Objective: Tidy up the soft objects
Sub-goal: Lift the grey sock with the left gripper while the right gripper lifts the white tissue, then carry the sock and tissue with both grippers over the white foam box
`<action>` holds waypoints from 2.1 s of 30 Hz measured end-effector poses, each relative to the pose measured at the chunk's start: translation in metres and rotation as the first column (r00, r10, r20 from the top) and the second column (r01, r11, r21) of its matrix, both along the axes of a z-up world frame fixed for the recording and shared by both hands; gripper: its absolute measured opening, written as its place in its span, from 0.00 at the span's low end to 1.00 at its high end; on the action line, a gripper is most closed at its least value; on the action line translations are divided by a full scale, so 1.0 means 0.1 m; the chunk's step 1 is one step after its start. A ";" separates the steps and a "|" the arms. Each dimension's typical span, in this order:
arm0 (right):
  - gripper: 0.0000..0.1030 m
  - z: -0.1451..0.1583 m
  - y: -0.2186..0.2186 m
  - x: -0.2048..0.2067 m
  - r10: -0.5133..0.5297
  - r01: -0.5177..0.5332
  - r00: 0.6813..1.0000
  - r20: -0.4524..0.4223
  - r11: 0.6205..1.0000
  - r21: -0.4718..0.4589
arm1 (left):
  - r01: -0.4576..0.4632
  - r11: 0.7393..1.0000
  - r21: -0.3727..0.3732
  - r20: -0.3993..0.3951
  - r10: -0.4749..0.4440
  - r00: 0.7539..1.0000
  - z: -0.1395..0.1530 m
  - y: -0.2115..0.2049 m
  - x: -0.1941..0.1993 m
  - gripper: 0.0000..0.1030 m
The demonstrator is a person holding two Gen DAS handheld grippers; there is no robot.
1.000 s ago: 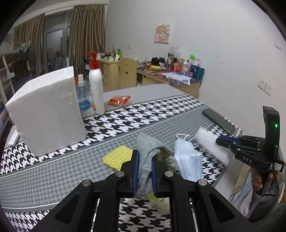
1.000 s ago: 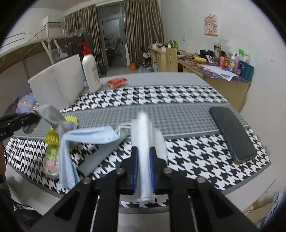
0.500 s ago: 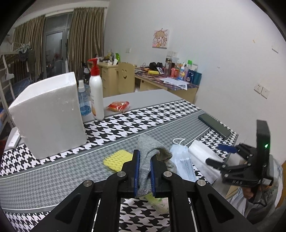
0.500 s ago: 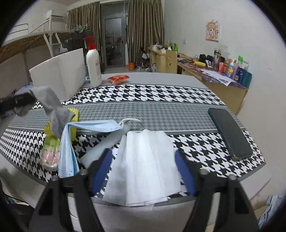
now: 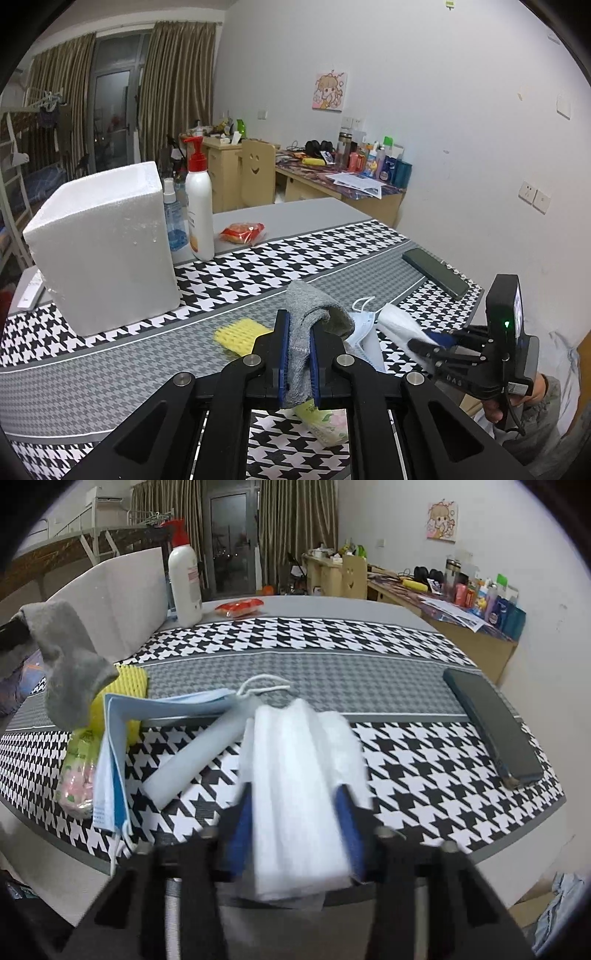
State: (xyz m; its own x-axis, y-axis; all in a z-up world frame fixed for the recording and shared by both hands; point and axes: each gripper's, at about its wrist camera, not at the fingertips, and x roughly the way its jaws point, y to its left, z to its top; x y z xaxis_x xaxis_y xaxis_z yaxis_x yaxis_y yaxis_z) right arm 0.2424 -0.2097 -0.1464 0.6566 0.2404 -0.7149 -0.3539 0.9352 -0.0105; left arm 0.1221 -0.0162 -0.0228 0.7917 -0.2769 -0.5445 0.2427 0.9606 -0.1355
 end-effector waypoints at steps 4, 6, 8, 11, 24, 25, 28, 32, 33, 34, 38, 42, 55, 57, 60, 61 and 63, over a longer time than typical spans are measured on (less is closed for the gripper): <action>0.08 0.01 -0.05 0.03 -0.028 0.028 1.000 -0.011 1.000 0.001 | -0.004 1.000 -0.006 0.002 0.004 1.000 0.00 0.03 0.01 0.10; 0.07 0.01 -0.05 0.03 -0.038 0.038 0.999 -0.010 0.999 0.000 | -0.003 1.000 -0.012 0.002 0.003 1.000 0.01 0.04 0.01 0.10; 0.06 0.05 -0.05 0.02 -0.045 0.045 0.999 0.001 0.999 0.007 | -0.006 1.000 -0.012 0.009 0.006 1.000 0.04 0.04 0.00 0.10; 0.07 0.18 -0.04 -0.05 -0.047 0.046 0.998 0.034 0.998 0.037 | -0.011 1.000 -0.013 0.020 0.012 1.000 0.07 0.06 -0.03 0.10; 0.07 0.70 0.09 -0.34 -0.032 0.011 0.989 0.146 0.990 0.142 | -0.051 0.999 -0.001 0.067 0.051 0.996 0.20 0.12 -0.16 0.10; 0.07 0.72 0.10 -0.35 -0.032 0.010 0.988 0.148 0.990 0.144 | -0.048 0.999 -0.005 0.071 0.048 0.996 0.22 0.13 -0.18 0.10; 0.07 0.79 0.14 -0.41 -0.037 0.013 0.987 0.158 0.989 0.146 | -0.038 0.999 0.003 0.090 0.037 0.995 0.27 0.12 -0.25 0.10; 0.07 0.84 0.20 -0.49 -0.037 0.010 0.984 0.175 0.988 0.153 | -0.036 0.999 0.011 0.100 0.035 0.994 0.29 0.13 -0.30 0.10; 0.07 0.86 0.21 -0.49 -0.036 0.008 0.984 0.177 0.987 0.158 | -0.039 0.999 0.016 0.104 0.037 0.994 0.30 0.14 -0.30 0.10; 0.07 0.87 0.22 -0.50 -0.039 0.009 0.983 0.181 0.986 0.164 | -0.041 0.999 0.018 0.108 0.038 0.993 0.30 0.15 -0.29 0.10; 0.07 0.95 0.27 -0.51 -0.037 -0.001 0.977 0.210 0.984 0.180 | -0.039 0.999 0.019 0.118 0.037 0.992 0.39 0.22 -0.28 0.10; 0.07 1.03 0.33 -0.49 -0.032 -0.012 0.972 0.234 0.983 0.182 | -0.050 0.998 0.021 0.126 0.047 0.991 0.48 0.24 -0.21 0.10; 0.07 1.17 0.56 -0.36 0.017 -0.069 0.965 0.260 0.979 0.191 | -0.104 0.994 0.034 0.144 0.098 0.985 0.61 0.33 -0.01 0.10; 0.07 1.19 0.58 -0.34 0.021 -0.073 0.965 0.262 0.979 0.192 | -0.106 0.994 0.036 0.146 0.100 0.984 0.64 0.34 0.01 0.10; 0.07 1.21 0.63 -0.31 0.026 -0.079 0.964 0.266 0.979 0.190 | -0.115 0.992 0.050 0.161 0.106 0.981 0.68 0.34 0.04 0.10; 0.07 1.22 0.65 -0.30 0.028 -0.081 0.962 0.272 0.979 0.187 | -0.121 0.991 0.055 0.167 0.110 0.980 0.69 0.35 0.06 0.10; 0.07 1.24 0.68 -0.28 0.031 -0.085 0.960 0.279 0.979 0.184 | -0.124 0.991 0.053 0.169 0.113 0.979 0.71 0.36 0.09 0.10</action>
State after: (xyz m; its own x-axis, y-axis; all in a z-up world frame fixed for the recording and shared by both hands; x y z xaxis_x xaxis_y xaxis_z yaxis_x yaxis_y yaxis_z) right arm 0.2141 -0.1420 -0.0226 0.8011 0.3988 -0.4463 -0.4162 0.9071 0.0635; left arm 0.1309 0.0195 0.0482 0.8972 -0.1452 -0.4171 0.1407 0.9892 -0.0417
